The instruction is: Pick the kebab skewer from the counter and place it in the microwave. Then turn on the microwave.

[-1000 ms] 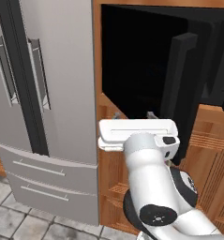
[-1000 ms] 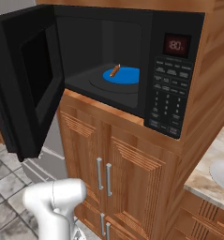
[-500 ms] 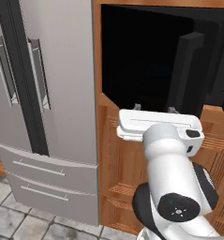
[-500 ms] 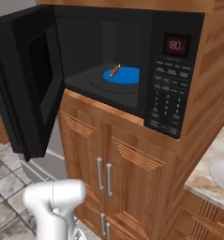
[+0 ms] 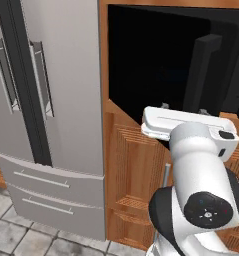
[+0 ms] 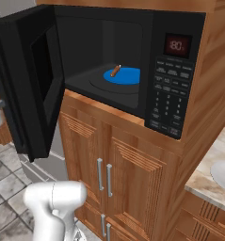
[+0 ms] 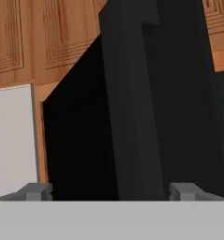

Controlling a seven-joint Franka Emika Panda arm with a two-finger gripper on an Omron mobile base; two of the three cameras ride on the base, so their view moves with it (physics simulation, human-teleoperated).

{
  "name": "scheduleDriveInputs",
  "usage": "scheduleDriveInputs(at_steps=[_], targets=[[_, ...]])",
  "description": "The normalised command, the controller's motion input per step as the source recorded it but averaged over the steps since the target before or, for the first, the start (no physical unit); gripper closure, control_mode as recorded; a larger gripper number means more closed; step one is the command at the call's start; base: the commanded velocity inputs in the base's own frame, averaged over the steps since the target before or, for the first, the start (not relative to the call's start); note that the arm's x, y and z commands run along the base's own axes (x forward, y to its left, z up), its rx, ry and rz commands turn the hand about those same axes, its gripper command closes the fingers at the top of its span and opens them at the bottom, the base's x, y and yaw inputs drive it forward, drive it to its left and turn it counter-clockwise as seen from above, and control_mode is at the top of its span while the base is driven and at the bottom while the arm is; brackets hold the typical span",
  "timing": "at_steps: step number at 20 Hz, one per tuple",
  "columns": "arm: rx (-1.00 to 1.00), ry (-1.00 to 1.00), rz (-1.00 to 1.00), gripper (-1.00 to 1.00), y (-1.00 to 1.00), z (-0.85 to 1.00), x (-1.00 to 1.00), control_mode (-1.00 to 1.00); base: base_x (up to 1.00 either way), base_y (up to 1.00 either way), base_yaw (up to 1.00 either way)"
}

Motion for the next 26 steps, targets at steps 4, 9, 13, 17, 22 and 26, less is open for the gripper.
scheduleDriveInputs(at_steps=[4, 9, 13, 17, 22, 26], targets=[[0.00, -0.11, 0.01, -1.00, -0.34, -0.28, 0.30, -1.00, 0.00, 0.00, 0.00], [0.00, -0.12, 0.01, -1.00, -0.40, -0.28, 0.31, -1.00, 0.00, 0.00, 0.00], [0.00, -0.12, 0.00, -1.00, -0.49, -0.27, 0.25, -1.00, 0.00, 0.00, 0.00], [0.00, -0.12, 0.00, -1.00, -0.43, -0.31, 0.24, -1.00, 0.00, 0.00, 0.00], [0.00, -0.12, 0.00, -1.00, -0.46, -0.30, 0.26, -1.00, 0.00, 0.00, 0.00], [0.00, -0.12, 0.00, -1.00, -0.49, -0.31, 0.29, -1.00, 0.00, 0.00, 0.00]])
